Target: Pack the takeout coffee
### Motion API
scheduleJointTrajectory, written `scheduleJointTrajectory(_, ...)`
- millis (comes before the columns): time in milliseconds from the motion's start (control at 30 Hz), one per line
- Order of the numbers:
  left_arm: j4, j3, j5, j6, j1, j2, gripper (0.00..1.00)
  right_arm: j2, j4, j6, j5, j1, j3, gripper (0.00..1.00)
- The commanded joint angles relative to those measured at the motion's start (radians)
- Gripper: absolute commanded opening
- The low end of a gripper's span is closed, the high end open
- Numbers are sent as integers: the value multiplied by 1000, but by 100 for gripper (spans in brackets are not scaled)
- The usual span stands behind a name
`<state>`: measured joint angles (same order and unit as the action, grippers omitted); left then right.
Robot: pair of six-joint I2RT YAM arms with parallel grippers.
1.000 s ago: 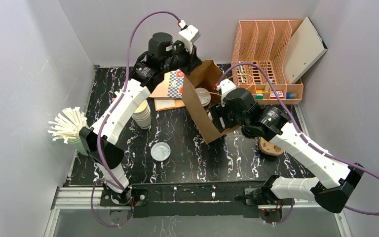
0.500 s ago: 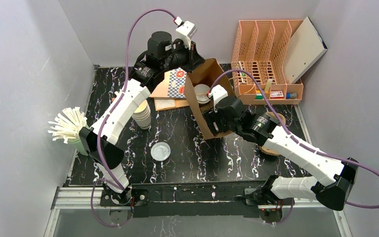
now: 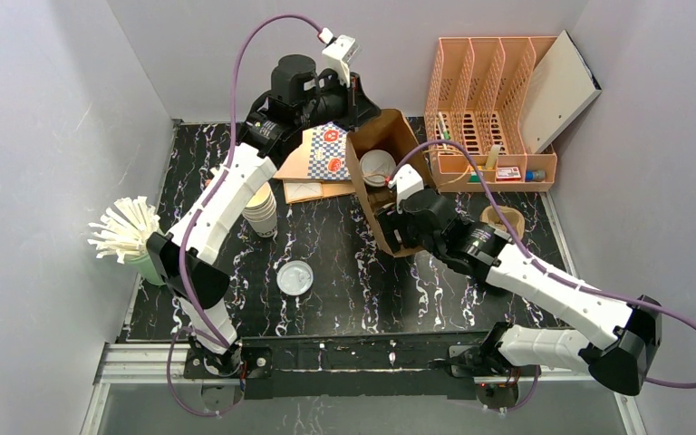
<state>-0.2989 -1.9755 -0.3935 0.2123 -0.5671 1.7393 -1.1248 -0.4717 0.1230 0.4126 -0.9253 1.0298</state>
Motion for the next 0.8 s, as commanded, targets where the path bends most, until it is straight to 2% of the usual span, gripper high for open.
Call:
scheduleJointTrajectory(0,22,-93,-26,35,-1,3,0,23,45,-9,42,3,-47,57)
scheduleJointTrajectory(400,-33,-118,-77,52,-1,17,0,54,125,15,2,95,-126,57)
scheduleJointTrajectory(767,-37,-135,-128,87,-1,29,0,122,331,-79,-4,108,-236,53)
